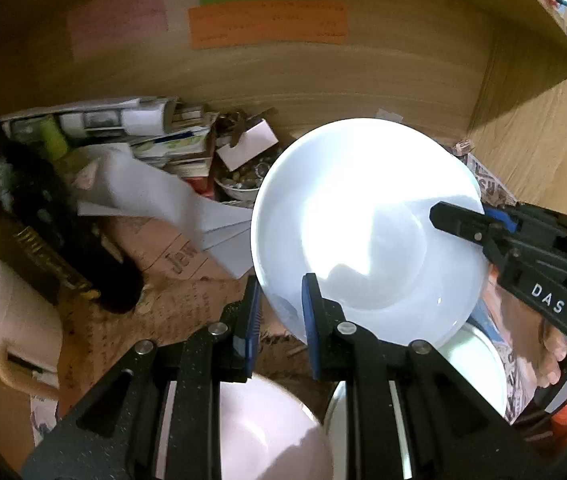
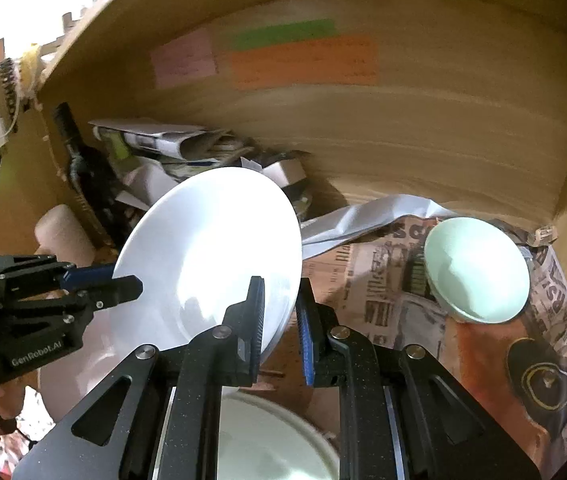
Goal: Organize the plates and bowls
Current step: 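Lift the white bowl with both grippers, then carry the white bowl with both grippers over the pinkish bowl and lower it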
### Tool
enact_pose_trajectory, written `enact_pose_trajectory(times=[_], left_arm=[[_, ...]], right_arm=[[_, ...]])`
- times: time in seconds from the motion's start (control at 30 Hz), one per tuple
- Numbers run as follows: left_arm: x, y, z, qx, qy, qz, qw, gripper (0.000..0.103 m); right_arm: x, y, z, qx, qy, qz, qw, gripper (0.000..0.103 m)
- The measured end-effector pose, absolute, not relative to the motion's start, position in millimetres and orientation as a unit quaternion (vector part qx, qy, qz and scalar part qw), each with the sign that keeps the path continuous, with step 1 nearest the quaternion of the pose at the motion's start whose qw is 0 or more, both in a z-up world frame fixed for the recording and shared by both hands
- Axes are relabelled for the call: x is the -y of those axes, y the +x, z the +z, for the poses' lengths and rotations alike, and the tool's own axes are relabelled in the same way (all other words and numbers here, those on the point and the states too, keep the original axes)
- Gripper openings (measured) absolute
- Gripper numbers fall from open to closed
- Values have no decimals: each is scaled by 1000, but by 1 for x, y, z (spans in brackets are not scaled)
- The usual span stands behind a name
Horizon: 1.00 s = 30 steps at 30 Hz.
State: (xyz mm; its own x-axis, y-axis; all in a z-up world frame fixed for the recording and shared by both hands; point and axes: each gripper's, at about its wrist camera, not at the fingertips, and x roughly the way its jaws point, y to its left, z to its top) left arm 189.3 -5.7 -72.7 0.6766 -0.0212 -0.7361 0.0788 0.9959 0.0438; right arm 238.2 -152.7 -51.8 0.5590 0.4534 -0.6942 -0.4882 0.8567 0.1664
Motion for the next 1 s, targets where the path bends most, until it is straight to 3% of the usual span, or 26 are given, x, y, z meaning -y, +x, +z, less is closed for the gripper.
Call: enact_pose_trajectory(times=[1.0], left_arm=[[-69, 77, -85, -387, -16, 26, 921, 20]], right_arm=[[88, 158, -61, -396, -42, 324, 858, 14]])
